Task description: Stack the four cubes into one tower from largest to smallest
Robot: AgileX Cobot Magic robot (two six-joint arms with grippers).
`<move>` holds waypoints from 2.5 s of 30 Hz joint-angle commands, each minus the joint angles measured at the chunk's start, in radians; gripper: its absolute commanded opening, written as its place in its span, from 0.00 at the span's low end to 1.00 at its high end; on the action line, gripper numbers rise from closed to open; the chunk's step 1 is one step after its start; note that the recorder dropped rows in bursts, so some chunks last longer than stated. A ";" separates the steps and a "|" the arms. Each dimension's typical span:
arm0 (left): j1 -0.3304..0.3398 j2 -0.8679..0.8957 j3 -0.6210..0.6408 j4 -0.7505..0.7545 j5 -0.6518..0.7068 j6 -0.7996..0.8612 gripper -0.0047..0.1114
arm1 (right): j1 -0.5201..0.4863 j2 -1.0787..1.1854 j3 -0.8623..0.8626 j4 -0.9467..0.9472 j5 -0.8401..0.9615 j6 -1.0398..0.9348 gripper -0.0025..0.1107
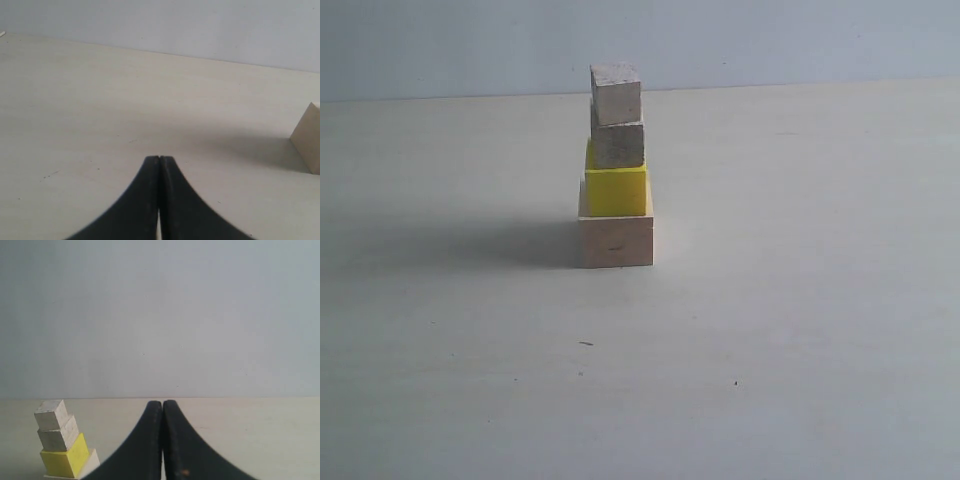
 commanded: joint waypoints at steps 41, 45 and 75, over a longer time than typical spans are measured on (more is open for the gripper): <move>0.001 -0.005 0.003 -0.008 -0.003 0.004 0.04 | -0.646 -0.067 0.186 0.159 -0.329 -0.016 0.02; 0.001 -0.005 0.003 -0.008 -0.003 0.004 0.04 | -0.699 -0.142 0.327 0.207 -0.380 -0.014 0.02; 0.001 -0.005 0.003 -0.008 -0.003 0.004 0.04 | -0.585 -0.248 0.714 0.510 -0.515 -0.433 0.02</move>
